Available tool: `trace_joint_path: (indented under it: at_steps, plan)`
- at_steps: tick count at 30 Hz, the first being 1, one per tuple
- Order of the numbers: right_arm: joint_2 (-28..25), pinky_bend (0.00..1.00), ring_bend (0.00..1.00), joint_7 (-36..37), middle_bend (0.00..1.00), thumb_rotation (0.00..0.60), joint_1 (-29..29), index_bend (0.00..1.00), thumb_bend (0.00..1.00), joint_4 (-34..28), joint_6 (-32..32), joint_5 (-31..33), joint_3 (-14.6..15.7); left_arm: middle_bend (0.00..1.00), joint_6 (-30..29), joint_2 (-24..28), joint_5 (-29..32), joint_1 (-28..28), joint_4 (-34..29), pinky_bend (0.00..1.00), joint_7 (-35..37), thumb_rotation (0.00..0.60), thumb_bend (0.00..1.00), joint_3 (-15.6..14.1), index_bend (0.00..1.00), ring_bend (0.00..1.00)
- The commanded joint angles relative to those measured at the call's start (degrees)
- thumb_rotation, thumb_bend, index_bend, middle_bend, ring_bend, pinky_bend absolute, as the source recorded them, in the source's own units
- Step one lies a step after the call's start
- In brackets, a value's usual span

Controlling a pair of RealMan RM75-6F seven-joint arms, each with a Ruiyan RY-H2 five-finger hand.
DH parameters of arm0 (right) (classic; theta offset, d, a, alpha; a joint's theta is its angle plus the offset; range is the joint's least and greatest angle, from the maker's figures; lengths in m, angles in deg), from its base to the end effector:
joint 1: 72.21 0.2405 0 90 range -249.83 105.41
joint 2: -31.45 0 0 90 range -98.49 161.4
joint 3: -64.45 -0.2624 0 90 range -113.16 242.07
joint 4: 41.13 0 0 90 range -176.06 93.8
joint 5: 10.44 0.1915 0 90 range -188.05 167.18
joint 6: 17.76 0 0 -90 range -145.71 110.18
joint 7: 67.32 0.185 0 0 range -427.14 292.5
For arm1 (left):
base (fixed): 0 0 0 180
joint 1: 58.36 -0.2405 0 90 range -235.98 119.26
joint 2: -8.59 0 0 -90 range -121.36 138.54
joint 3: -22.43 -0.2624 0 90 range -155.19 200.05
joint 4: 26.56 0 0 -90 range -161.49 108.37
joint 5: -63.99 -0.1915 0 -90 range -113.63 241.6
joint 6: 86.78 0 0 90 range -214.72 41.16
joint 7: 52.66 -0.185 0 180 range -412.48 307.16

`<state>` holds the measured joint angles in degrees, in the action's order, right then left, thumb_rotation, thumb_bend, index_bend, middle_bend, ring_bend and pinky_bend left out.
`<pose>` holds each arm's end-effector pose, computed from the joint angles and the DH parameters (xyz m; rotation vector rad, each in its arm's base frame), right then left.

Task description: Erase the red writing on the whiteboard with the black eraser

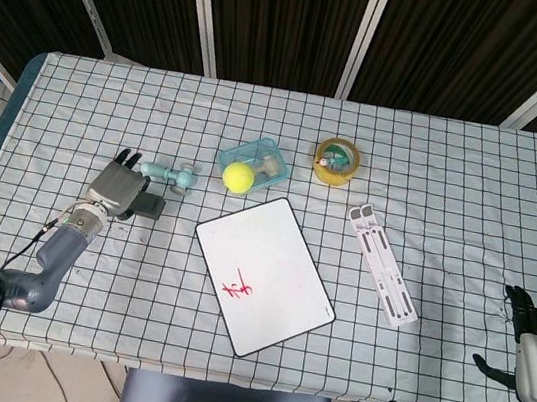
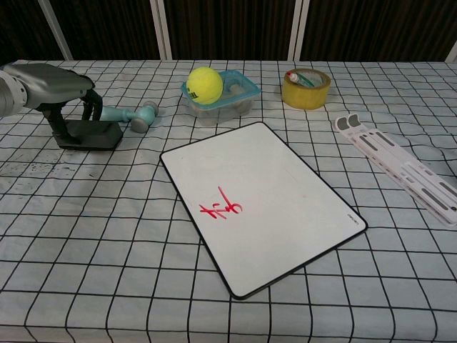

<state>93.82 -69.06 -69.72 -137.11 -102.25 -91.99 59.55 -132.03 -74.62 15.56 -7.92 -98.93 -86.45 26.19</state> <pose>-0.3183 -0.2135 0.1921 1.2858 -0.9447 0.8598 -0.2109 0.4382 0.0216 -1.8940 -0.6999 -0.4249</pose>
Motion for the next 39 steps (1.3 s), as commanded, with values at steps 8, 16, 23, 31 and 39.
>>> trace_joint_path:
  at_steps: [8, 16, 23, 31, 39]
  plan:
    - [0.0, 0.21, 0.2, 0.0, 0.09, 0.6, 0.0, 0.06, 0.07, -0.1, 0.0, 0.0, 0.0, 0.47, -4.2, 5.7, -3.7, -0.4, -10.7, 0.01, 0.4, 0.6, 0.3, 1.2, 0.44, 0.0]
    - [0.0, 0.21, 0.2, 0.1, 0.09, 0.6, 0.1, 0.06, 0.07, -0.1, 0.0, 0.0, -0.1, 0.46, -8.1, 9.5, -4.8, 1.0, -23.4, 0.01, -6.3, 0.6, 0.3, 1.1, 0.44, 0.0]
    - [0.0, 0.21, 0.2, 0.2, 0.09, 0.6, 0.1, 0.06, 0.07, -0.1, 0.1, 0.2, -0.2, 0.46, -9.4, 8.2, -1.7, 3.1, -30.2, 0.01, -12.5, 0.6, 0.3, 0.2, 0.43, 0.0]
    - [0.1, 0.21, 0.2, 0.3, 0.09, 0.6, -0.1, 0.06, 0.07, 0.0, -0.1, 0.1, -0.1, 0.46, -11.7, 1.5, 3.6, 7.1, -30.0, 0.01, -19.7, 0.6, 0.3, 0.6, 0.43, 0.0]
    - [0.1, 0.21, 0.2, 0.4, 0.09, 0.6, 0.0, 0.06, 0.07, 0.1, -0.2, 0.1, -0.2, 0.46, -13.4, -5.0, 6.4, 10.5, -26.9, 0.01, -23.4, 0.6, 0.3, 1.5, 0.43, 0.0]
